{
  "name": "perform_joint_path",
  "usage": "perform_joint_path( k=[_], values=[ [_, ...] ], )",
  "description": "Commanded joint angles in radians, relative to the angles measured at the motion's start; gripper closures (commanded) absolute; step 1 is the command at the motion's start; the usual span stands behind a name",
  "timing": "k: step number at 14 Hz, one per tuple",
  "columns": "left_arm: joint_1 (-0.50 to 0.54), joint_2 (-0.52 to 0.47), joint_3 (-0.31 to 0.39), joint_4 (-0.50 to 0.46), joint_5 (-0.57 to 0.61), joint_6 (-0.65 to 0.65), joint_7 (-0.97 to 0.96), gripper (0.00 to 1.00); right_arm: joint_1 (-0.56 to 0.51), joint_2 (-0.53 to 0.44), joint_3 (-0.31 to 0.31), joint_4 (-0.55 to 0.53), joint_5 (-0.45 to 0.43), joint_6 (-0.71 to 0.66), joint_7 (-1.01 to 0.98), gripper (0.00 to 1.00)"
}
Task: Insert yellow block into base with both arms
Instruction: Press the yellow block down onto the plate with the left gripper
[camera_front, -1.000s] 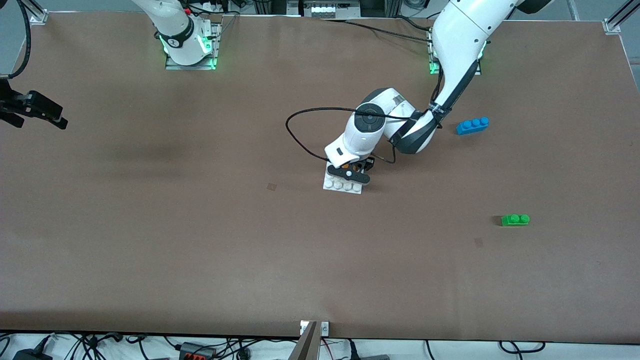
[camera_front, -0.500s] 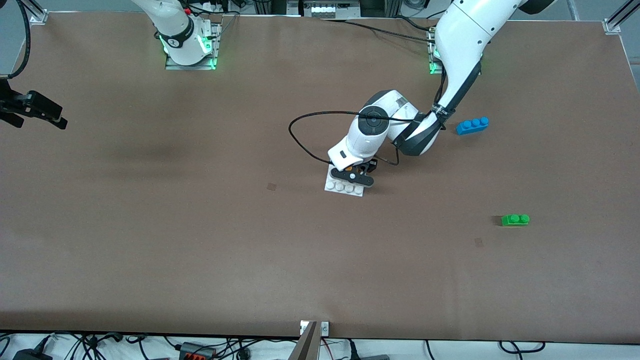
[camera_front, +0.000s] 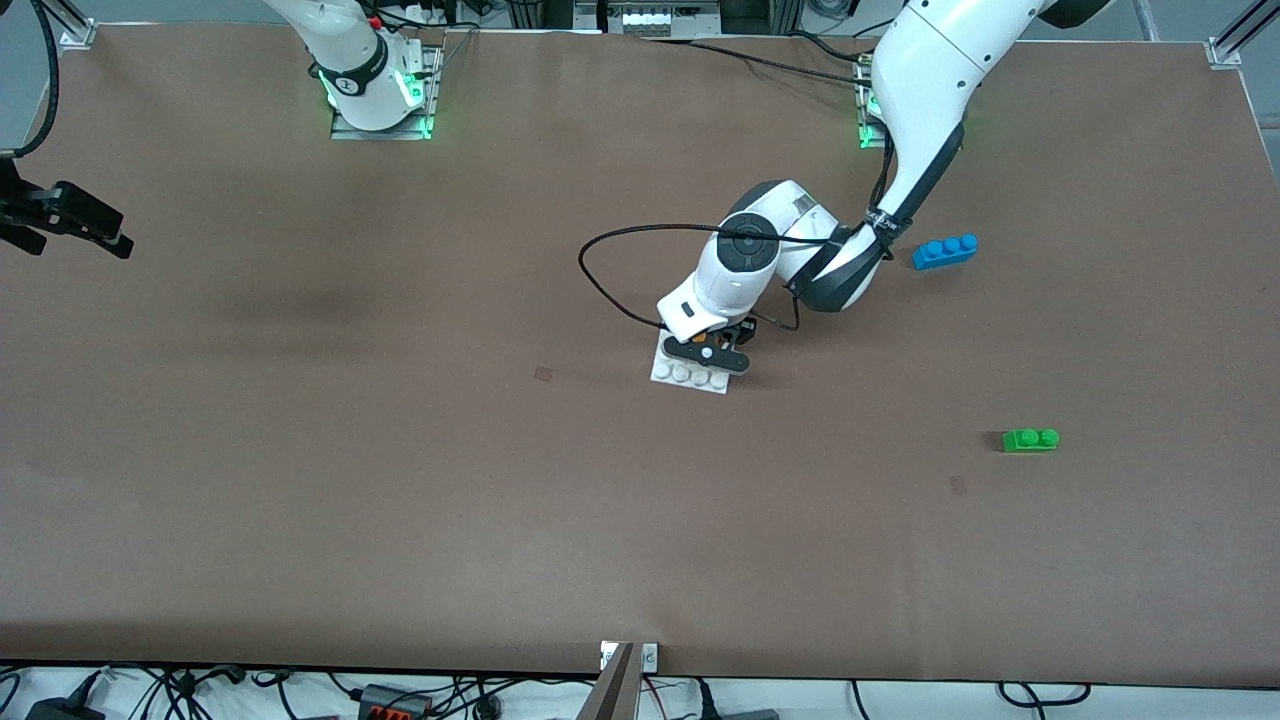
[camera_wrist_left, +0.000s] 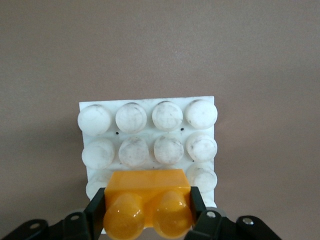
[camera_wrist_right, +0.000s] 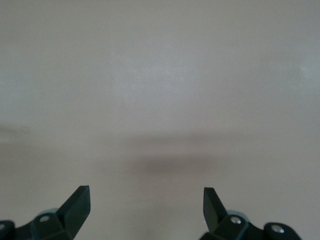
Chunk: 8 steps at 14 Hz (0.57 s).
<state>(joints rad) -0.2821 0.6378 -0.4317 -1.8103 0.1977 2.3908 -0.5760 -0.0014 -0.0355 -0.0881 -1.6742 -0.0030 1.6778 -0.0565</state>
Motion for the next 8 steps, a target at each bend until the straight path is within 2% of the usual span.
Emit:
perform_joint_path(
  k=[1, 8],
  values=[
    [0.023, -0.017, -0.022, -0.044, 0.031, -0.013, -0.018, 0.75, -0.005, -0.004, 0.002, -0.002, 0.001, 0.003, 0.006, 0.00],
    [0.024, -0.014, -0.035, -0.047, 0.029, -0.004, -0.019, 0.71, -0.006, -0.004, 0.001, -0.002, 0.003, 0.002, 0.004, 0.00]
  ],
)
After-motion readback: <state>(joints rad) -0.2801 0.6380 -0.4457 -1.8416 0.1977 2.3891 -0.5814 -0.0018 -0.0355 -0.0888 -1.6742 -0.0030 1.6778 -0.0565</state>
